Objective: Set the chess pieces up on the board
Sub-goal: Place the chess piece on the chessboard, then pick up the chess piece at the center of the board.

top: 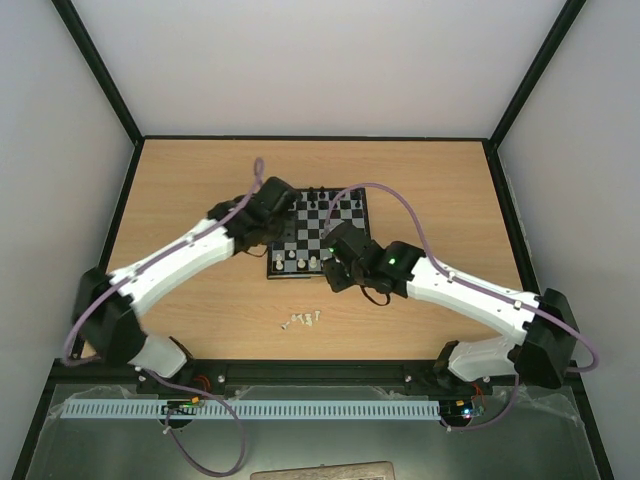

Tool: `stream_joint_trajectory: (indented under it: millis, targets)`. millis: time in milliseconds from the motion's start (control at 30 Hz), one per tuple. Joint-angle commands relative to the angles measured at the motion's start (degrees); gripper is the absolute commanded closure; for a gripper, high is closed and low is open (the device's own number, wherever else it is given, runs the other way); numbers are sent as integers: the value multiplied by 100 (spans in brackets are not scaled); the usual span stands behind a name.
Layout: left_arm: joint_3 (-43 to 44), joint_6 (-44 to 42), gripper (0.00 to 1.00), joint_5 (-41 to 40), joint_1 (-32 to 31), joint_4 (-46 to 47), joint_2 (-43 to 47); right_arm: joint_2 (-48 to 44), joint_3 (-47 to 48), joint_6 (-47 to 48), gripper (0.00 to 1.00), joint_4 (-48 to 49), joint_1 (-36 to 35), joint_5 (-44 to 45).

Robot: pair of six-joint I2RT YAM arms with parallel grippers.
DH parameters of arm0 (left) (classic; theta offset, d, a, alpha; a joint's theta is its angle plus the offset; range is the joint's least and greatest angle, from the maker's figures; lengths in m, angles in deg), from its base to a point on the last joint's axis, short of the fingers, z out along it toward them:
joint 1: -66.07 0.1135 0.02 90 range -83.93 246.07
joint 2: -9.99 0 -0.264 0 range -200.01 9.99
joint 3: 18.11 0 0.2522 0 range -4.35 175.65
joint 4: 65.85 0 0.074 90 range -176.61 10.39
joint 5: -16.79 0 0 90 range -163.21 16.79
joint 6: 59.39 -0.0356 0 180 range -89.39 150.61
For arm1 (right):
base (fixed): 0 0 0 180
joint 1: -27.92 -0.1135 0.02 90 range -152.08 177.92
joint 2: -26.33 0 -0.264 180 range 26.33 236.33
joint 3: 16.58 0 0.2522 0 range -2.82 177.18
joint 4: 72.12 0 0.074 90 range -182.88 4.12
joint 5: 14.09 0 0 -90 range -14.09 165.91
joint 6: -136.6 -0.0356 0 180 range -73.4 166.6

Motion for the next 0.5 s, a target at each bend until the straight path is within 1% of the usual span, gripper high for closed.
stream_joint_trajectory:
  millis: [0,100,167,200,233,267,367,467]
  targets:
    - [-639,108,39,1,20,1,993,236,-144,65,60,-9,2,-493]
    - [-1063,204,29,110,19,86,1586,456,-187,15,61,112,-30,-842]
    - [-1307,277,22,140,19,121,1922,658,-144,-45,62,143,-229,-863]
    - [-1411,303,17,148,19,146,2065,774,-71,-91,62,128,-378,-811]
    - [-1506,344,6,150,19,177,2220,927,14,-127,62,110,-568,-747]
    - [-1578,368,1,138,19,182,2412,1086,127,-161,62,48,-750,-671]
    - [-1725,435,1,22,19,158,2846,1575,388,-273,62,1,-1089,-599]
    - [-1709,572,1,-300,19,-8,3405,2007,591,-344,61,7,-1289,-621]
